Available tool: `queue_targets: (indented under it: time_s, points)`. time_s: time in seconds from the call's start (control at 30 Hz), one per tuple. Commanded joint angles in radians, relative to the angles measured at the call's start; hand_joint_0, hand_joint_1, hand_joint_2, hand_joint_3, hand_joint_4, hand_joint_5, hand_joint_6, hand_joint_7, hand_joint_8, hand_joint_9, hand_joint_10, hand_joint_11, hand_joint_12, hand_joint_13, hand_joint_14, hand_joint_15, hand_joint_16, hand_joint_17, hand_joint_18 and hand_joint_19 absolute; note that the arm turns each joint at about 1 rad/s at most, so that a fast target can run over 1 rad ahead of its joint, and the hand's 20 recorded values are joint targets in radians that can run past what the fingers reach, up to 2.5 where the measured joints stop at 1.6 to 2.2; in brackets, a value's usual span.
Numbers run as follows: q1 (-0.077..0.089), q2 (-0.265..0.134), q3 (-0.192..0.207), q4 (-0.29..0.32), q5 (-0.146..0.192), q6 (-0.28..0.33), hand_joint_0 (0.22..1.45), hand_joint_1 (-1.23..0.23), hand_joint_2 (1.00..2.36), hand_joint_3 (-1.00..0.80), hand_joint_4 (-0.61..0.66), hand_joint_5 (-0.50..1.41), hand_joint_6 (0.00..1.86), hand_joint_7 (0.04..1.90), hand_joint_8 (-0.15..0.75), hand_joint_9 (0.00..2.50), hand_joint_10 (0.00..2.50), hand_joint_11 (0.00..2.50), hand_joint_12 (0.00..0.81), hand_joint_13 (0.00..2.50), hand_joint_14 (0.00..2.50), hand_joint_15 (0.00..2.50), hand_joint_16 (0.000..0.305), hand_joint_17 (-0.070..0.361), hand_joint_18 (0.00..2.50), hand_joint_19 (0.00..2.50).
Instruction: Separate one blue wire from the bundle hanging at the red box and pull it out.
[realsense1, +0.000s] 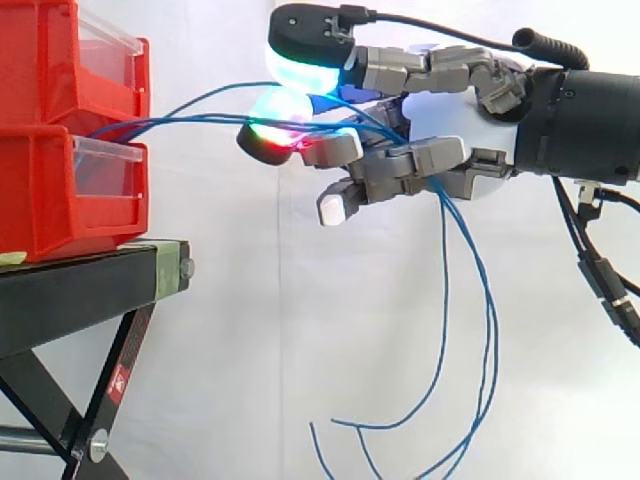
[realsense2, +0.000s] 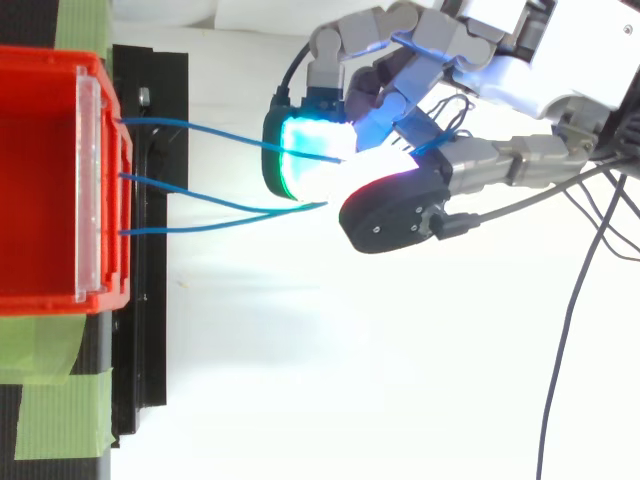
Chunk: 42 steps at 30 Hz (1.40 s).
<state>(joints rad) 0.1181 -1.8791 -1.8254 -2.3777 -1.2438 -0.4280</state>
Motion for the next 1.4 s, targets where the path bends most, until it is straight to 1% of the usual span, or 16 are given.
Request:
queue_targets:
  time_s: [0.0, 0.2, 0.37, 0.4, 0.5, 0.77, 0.9, 0.93, 0.97, 1.0, 1.03, 1.13, 1.17, 1.2, 1.27, 1.37]
  points:
    - [0.000, 0.000, 0.000, 0.000, 0.000, 0.000, 0.62, -0.62, 1.03, -0.19, 0.15, -0.15, 0.78, 1.22, 0.323, 1.26, 0.00, 1.81, 0.321, 1.25, 2.31, 0.61, 0.050, 0.112, 0.83, 0.90]
    - [0.000, 0.000, 0.000, 0.000, 0.000, 0.000, 0.59, -0.68, 1.03, -0.03, 0.01, -0.12, 0.76, 1.27, 0.301, 1.32, 0.00, 1.80, 0.323, 1.25, 2.28, 0.66, 0.049, 0.110, 0.83, 0.88]
    - [0.002, 0.000, 0.000, 0.000, 0.001, 0.000, 0.59, -0.73, 1.03, 0.01, -0.08, -0.10, 0.75, 1.28, 0.294, 1.34, 0.01, 1.81, 0.321, 1.26, 1.96, 0.78, 0.047, 0.106, 0.81, 0.87]
    - [0.000, 0.000, 0.000, 0.000, 0.000, 0.000, 0.59, -0.73, 1.03, 0.02, -0.10, -0.10, 0.75, 1.29, 0.284, 1.34, 0.01, 1.81, 0.324, 1.26, 1.95, 0.79, 0.047, 0.106, 0.81, 0.87]
    - [0.002, 0.000, 0.000, 0.000, 0.001, -0.002, 0.59, -0.75, 1.03, 0.02, -0.13, -0.10, 0.74, 1.29, 0.280, 1.34, 0.01, 1.81, 0.330, 1.23, 1.90, 0.77, 0.046, 0.104, 0.79, 0.87]
    - [0.003, 0.000, 0.000, 0.000, 0.000, -0.002, 0.60, -0.77, 1.03, 0.01, -0.15, -0.09, 0.73, 1.31, 0.273, 1.32, 0.01, 1.78, 0.344, 1.15, 1.57, 0.88, 0.044, 0.099, 0.73, 0.86]
    - [0.003, 0.000, 0.000, 0.000, 0.000, -0.003, 0.60, -0.78, 1.03, 0.01, -0.15, -0.09, 0.73, 1.32, 0.270, 1.31, 0.01, 1.78, 0.352, 1.12, 1.24, 1.03, 0.044, 0.098, 0.69, 0.84]
    - [0.003, 0.000, 0.000, 0.000, 0.000, -0.005, 0.60, -0.78, 1.03, 0.01, -0.15, -0.09, 0.73, 1.32, 0.274, 1.31, 0.01, 1.77, 0.354, 1.12, 1.23, 1.03, 0.044, 0.099, 0.69, 0.85]
    - [0.003, 0.000, 0.000, 0.000, 0.000, -0.006, 0.60, -0.78, 1.03, 0.01, -0.15, -0.09, 0.73, 1.32, 0.267, 1.31, 0.01, 1.75, 0.361, 1.12, 1.15, 1.07, 0.044, 0.098, 0.69, 0.85]
    - [0.003, 0.000, 0.000, 0.000, 0.000, -0.011, 0.60, -0.78, 1.03, 0.01, -0.15, -0.09, 0.72, 1.33, 0.267, 1.31, 0.01, 1.75, 0.362, 1.12, 0.96, 1.17, 0.044, 0.099, 0.68, 0.85]
    - [0.003, 0.000, 0.000, 0.000, 0.000, -0.011, 0.60, -0.78, 1.03, 0.01, -0.15, -0.09, 0.72, 1.32, 0.275, 1.31, 0.01, 1.75, 0.369, 1.12, 0.92, 1.18, 0.044, 0.100, 0.67, 0.84]
    - [0.003, 0.000, 0.000, 0.000, 0.000, -0.015, 0.60, -0.78, 1.03, 0.01, -0.15, -0.09, 0.72, 1.33, 0.274, 1.30, 0.01, 1.75, 0.375, 1.13, 0.64, 1.31, 0.045, 0.100, 0.66, 0.83]
    - [0.003, 0.000, 0.000, 0.000, 0.000, -0.021, 0.60, -0.78, 1.03, 0.01, -0.15, -0.09, 0.72, 1.33, 0.272, 1.29, 0.01, 1.73, 0.373, 1.14, 0.46, 1.39, 0.045, 0.101, 0.63, 0.83]
    - [0.003, 0.000, 0.000, 0.000, 0.000, -0.021, 0.60, -0.78, 1.03, 0.00, -0.15, -0.09, 0.72, 1.33, 0.279, 1.29, 0.01, 1.74, 0.381, 1.16, 0.17, 1.50, 0.045, 0.102, 0.62, 0.82]
    - [0.003, 0.000, 0.000, 0.000, 0.000, -0.034, 0.60, -0.78, 1.03, 0.00, -0.15, -0.09, 0.72, 1.34, 0.276, 1.28, 0.01, 1.73, 0.385, 1.15, 0.00, 1.53, 0.046, 0.104, 0.61, 0.80]
    - [0.003, 0.000, 0.000, -0.002, 0.000, -0.071, 0.60, -0.78, 1.03, 0.00, -0.15, -0.09, 0.72, 1.33, 0.275, 1.26, 0.01, 1.70, 0.396, 1.06, 0.01, 1.45, 0.047, 0.105, 0.58, 0.79]
